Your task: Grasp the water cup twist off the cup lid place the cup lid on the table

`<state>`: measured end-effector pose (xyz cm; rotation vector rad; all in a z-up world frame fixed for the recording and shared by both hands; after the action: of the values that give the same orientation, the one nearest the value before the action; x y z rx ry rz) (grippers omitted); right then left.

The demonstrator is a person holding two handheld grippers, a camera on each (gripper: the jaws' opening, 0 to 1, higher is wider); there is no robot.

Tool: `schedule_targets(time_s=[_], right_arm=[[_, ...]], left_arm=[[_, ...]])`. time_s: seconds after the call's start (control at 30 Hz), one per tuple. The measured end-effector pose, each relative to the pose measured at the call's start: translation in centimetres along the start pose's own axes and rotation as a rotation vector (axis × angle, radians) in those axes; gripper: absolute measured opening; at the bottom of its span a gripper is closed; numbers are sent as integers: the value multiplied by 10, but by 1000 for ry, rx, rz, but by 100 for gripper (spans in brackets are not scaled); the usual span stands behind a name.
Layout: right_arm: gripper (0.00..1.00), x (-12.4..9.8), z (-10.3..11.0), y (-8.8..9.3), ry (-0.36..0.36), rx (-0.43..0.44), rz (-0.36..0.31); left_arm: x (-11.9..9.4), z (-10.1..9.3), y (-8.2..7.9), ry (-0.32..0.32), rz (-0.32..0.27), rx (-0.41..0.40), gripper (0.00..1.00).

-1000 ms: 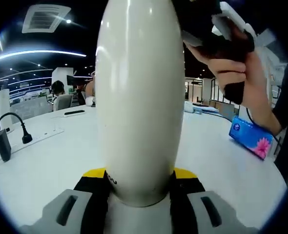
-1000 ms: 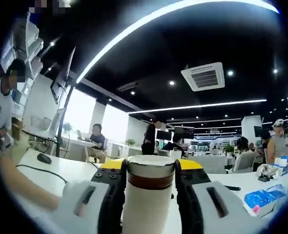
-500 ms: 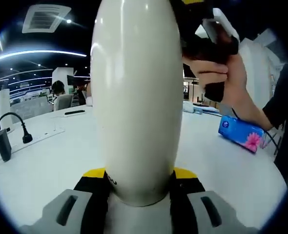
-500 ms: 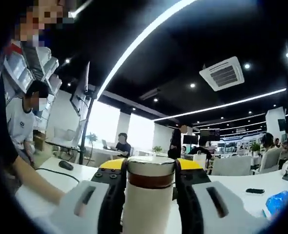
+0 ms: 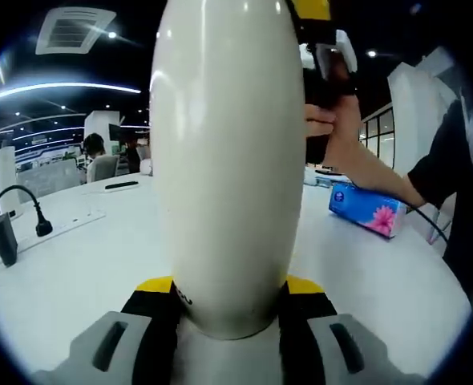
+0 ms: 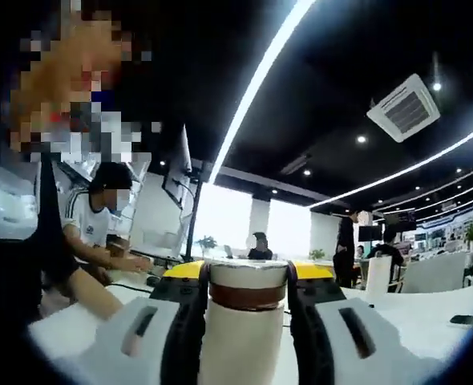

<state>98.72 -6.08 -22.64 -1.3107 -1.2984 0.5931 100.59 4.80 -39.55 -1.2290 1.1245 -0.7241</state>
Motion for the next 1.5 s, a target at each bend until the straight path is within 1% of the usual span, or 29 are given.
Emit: schedule_targets(time_s=[0.17,0.27,0.3,0.37,0.47,0.63,0.73,0.8,0.87,0.9,1.0,1.07,1.17,1.23,1.3,1.4,1.43,1.47,1.5], right_arm=[[42,-2,-9,2,-53,39,-28],[42,-2,-15,5,-104,90,-54],[42,-2,-16,5,-110,97,-58],[42,-2,-18,7,-151,133,-75],[42,0,-20,8,-184,137,-88],[42,1,-22,9,-212,157,-103],[43,0,-20,10,-208,173,-92],[48,1,-18,12,-183,156,-74],[52,3,-16,15,-172,148,-48],[54,5,-14,16,-168,151,-48],[57,10,-5,20,-145,162,-30],[60,12,0,20,-134,154,-20],[63,12,4,18,-86,150,-9],[63,10,5,13,-28,139,-15],[63,6,7,9,24,134,-22],[63,1,12,2,117,97,-10],[63,0,13,1,130,94,-9],[63,-2,16,0,168,83,1],[63,-2,18,-1,190,84,2]], left_arm=[[0,-1,0,0,0,0,50],[0,-1,0,0,-1,0,50],[0,-1,0,0,-2,0,50],[0,-1,0,-2,-3,0,50],[-1,-1,0,-1,-4,0,50],[-1,-1,-1,5,-5,2,50],[-1,-1,-1,8,-5,3,50],[-1,-1,-1,11,-6,3,50],[-1,-1,-1,13,-7,4,50],[-1,-1,-1,14,-7,4,50],[0,-1,-1,14,-6,3,50],[0,-1,-1,14,-6,3,50],[2,7,-1,14,-5,2,50],[3,12,-1,13,-5,1,50],[3,12,-1,12,-4,1,50],[3,11,-1,11,-4,1,50],[3,11,-1,11,-4,1,50],[2,11,-1,10,-4,1,50],[2,11,-1,10,-4,1,50]])
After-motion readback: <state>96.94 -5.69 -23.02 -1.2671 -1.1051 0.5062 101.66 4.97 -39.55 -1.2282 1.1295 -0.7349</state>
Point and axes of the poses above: the point that each gripper's makers call its tool centre point, and the gripper's own axes: x roughly forward along the fingers, z roughly to its left, y roughly out of its underside, the point moved 8 cm from there along -x, roughly backward along the fingers, and after that the axes turned 3 degrees about -x, right-handed, at the moved point
